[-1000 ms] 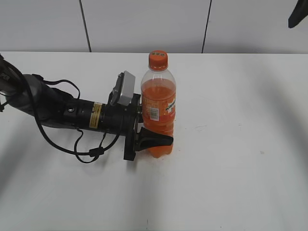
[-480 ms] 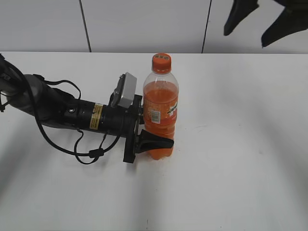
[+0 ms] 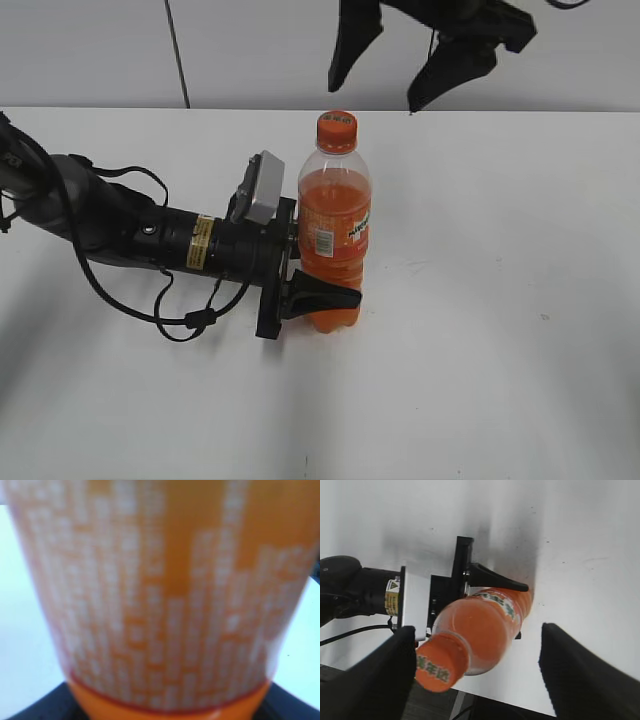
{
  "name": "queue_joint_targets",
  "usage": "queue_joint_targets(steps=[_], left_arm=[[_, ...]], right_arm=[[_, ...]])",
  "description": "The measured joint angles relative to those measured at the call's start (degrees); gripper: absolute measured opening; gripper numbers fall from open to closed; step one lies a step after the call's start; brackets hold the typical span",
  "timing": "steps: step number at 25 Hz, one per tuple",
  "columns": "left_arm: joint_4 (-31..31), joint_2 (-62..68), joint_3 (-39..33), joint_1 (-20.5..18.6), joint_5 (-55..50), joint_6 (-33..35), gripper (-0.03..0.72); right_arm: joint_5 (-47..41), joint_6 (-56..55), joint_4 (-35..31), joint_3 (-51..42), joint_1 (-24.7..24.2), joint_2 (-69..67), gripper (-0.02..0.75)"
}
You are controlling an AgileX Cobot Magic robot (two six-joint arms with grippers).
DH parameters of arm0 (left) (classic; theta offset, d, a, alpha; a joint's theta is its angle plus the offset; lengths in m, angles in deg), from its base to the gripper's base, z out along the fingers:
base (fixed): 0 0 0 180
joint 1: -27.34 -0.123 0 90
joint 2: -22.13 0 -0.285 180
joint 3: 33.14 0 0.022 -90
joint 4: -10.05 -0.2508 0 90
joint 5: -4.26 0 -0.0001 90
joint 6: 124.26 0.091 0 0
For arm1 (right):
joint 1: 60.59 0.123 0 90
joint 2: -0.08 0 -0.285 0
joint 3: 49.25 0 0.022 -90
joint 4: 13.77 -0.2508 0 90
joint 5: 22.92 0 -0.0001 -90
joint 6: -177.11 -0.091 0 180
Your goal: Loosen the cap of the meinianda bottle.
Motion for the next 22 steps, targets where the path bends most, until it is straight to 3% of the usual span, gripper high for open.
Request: queue_joint_targets(steps=[5,22], left_arm=[[0.07,0.0,0.0,0.04,-0.06,-0.13,0.403],[0.19,0.0,0.0,0.04,-0.06,-0.17,0.403]], right_arm=[[-0.04,-0.18,-0.05,1.19,2.91,-0.98,0.572],[-0.03,-1.46,-0.03,-0.19,4.15,-3.66,0.572]])
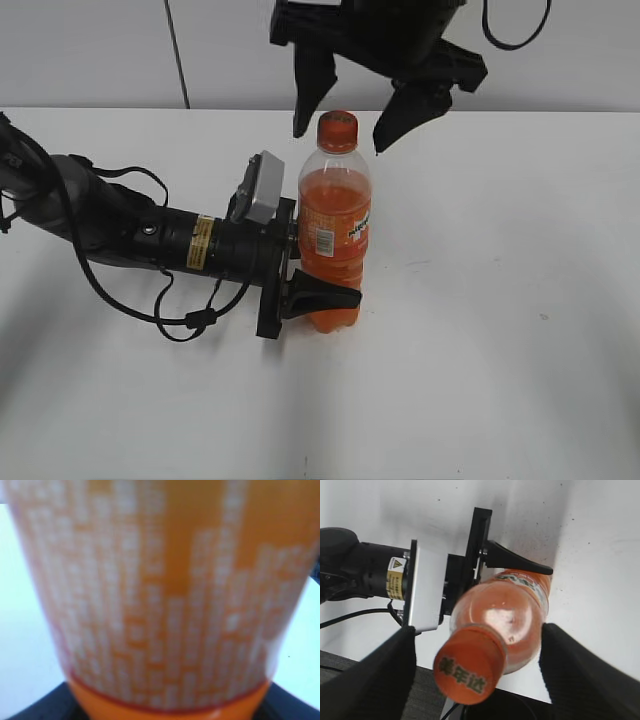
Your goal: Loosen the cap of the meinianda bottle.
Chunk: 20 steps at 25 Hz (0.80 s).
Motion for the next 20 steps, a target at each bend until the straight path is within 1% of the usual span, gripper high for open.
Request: queue_joint_targets(steps=[12,14,17,20], left_arm=[[0.05,0.0,0.0,0.0,0.0,0.0,0.403],[0.05,0.0,0.0,0.0,0.0,0.0,0.403],[0.05,0.0,0.0,0.0,0.0,0.0,0.403],[0.05,0.0,0.0,0.0,0.0,0.0,0.403]], right_arm=[[-0.08,-0.06,-0.57,-1.24,0.0,0.1,0.562],[-0.08,-0.06,-0.63,-1.24,0.0,0.22,0.53],[-0.08,-0.06,-0.64,-1.24,0.0,0.58,0.444],[-0.16,-0.06,-1.09,-1.24,0.0,1.06,0.377]])
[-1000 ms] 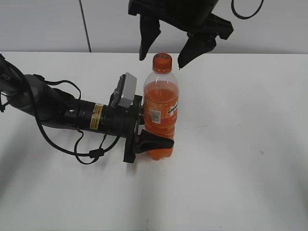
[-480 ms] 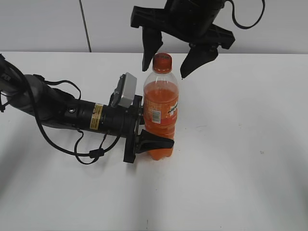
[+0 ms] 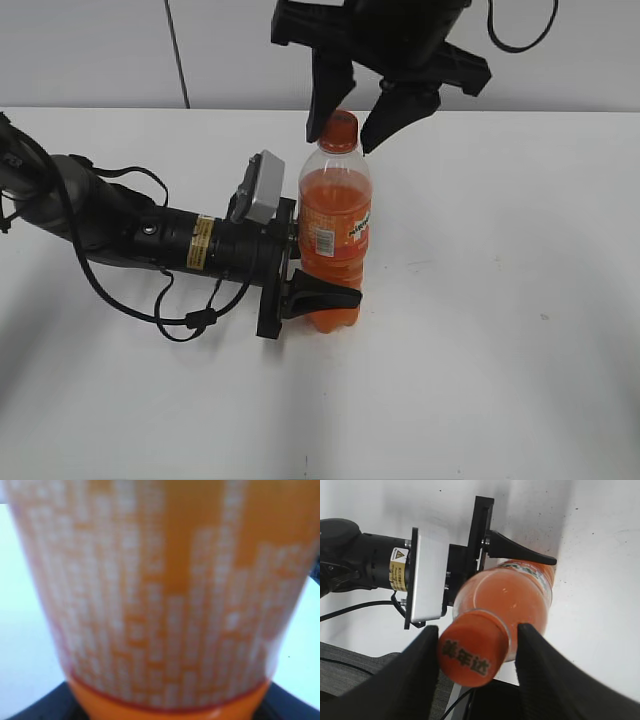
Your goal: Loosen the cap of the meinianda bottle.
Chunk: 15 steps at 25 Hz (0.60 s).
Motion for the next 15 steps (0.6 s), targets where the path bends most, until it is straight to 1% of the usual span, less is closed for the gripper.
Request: queue_joint_targets(steps=[6,15], left_arm=[[0.0,0.0,0.0,0.0,0.0,0.0,0.403],[0.06,0.0,0.0,0.0,0.0,-0.07,0.403]], right_arm=[[0.05,0.0,-0.38,0.0,0.0,0.05,0.321],[0.05,1.4,0.25,0.0,0.0,0.05,0.319]])
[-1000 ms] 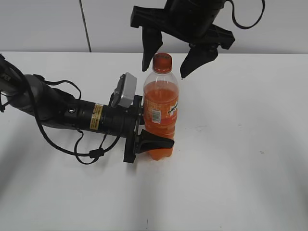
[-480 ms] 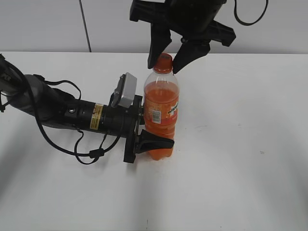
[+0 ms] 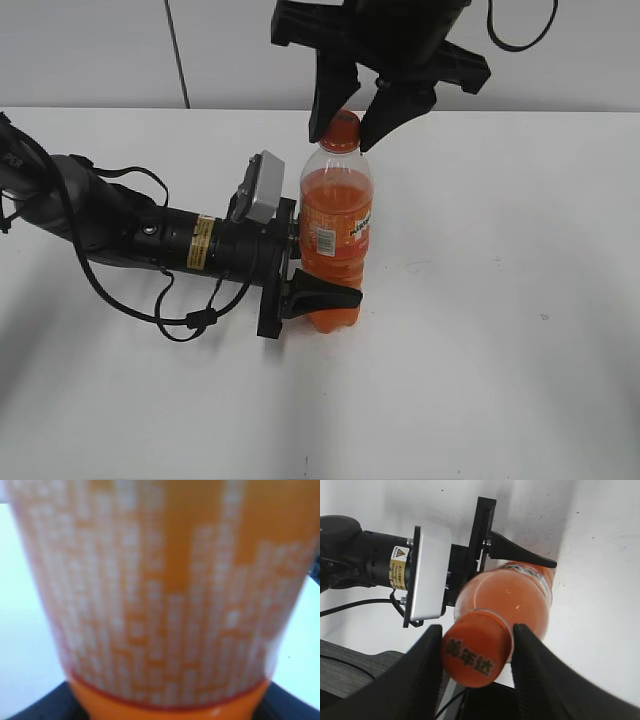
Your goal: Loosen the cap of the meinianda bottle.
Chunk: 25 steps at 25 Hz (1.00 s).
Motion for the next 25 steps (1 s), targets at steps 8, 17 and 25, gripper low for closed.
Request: queue_joint_targets(steps=[8,17,25], left_arm=[[0.12,0.0,0.0,0.06,-0.06,-0.07,0.403],[0.12,0.0,0.0,0.06,-0.06,-0.07,0.403],[-0.05,0.0,0.0,0.06,-0.06,-0.07,0.403]], right_arm=[[0.06,18.48,0.43,0.0,0.0,0.0,0.311],[0.06,41.72,0.67,0.0,0.0,0.0,0.291],[0.06,58.19,0.12,0.0,0.0,0.0,0.28]])
